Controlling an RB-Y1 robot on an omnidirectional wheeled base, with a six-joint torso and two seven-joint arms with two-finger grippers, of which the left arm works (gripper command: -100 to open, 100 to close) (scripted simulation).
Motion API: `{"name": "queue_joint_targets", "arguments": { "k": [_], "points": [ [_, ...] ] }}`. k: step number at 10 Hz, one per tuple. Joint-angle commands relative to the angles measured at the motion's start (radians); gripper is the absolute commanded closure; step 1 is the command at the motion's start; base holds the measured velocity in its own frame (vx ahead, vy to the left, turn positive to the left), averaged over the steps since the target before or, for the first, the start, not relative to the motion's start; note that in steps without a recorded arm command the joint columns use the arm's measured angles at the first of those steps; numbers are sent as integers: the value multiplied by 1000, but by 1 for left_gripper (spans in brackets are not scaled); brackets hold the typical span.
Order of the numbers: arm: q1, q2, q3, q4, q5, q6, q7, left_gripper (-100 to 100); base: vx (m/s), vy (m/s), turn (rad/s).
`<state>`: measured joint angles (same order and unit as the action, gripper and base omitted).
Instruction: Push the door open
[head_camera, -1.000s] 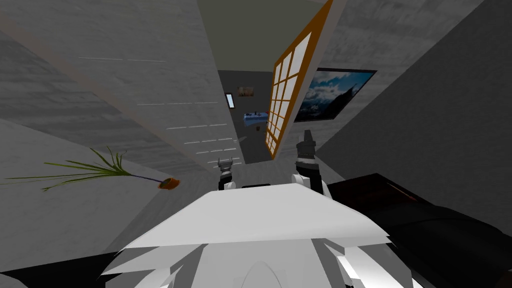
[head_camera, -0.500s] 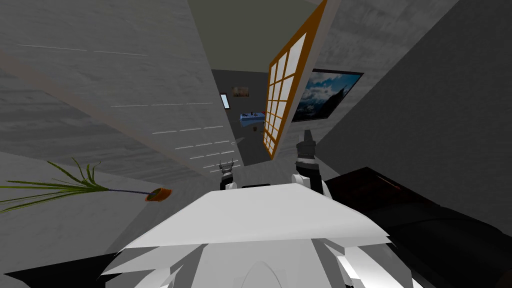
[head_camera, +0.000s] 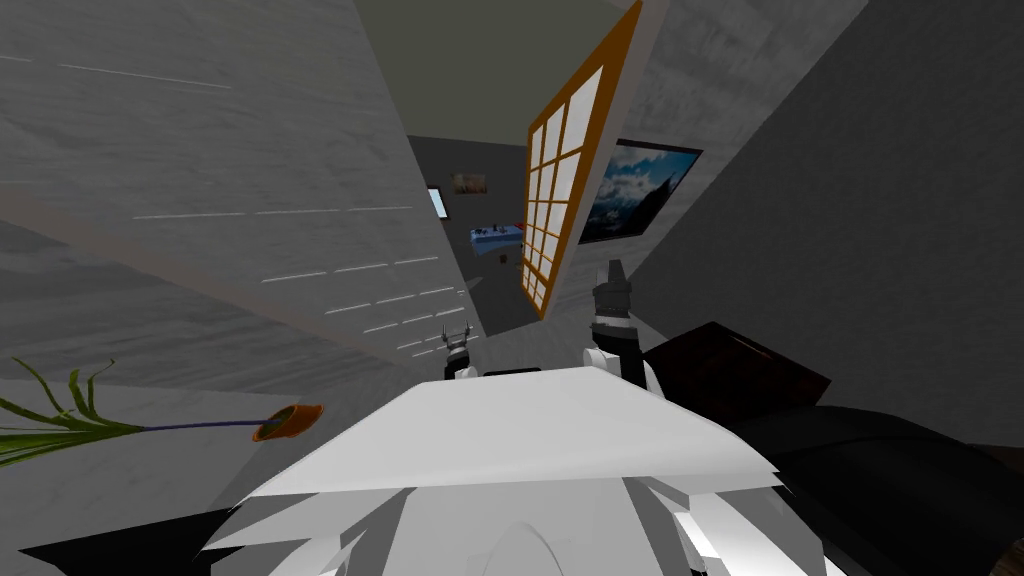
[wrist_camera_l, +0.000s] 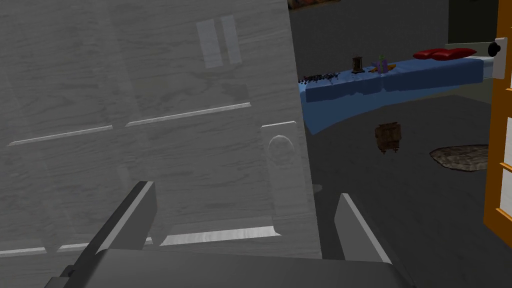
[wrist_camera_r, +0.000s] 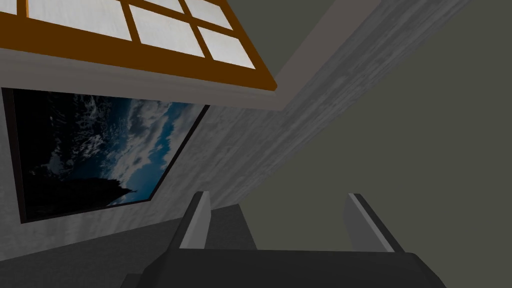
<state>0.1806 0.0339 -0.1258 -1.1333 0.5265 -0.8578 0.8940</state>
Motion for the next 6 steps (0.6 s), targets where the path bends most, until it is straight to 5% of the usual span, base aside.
{"name": "queue_joint_targets", "arguments": {
  "k": [1, 6],
  "points": [
    [-10, -4, -2, 32, 14, -9, 24, -100, 67, 81, -105],
    [-46, -47, -14, 164, 83, -42, 124, -100, 107, 139, -190]
  ]
}}
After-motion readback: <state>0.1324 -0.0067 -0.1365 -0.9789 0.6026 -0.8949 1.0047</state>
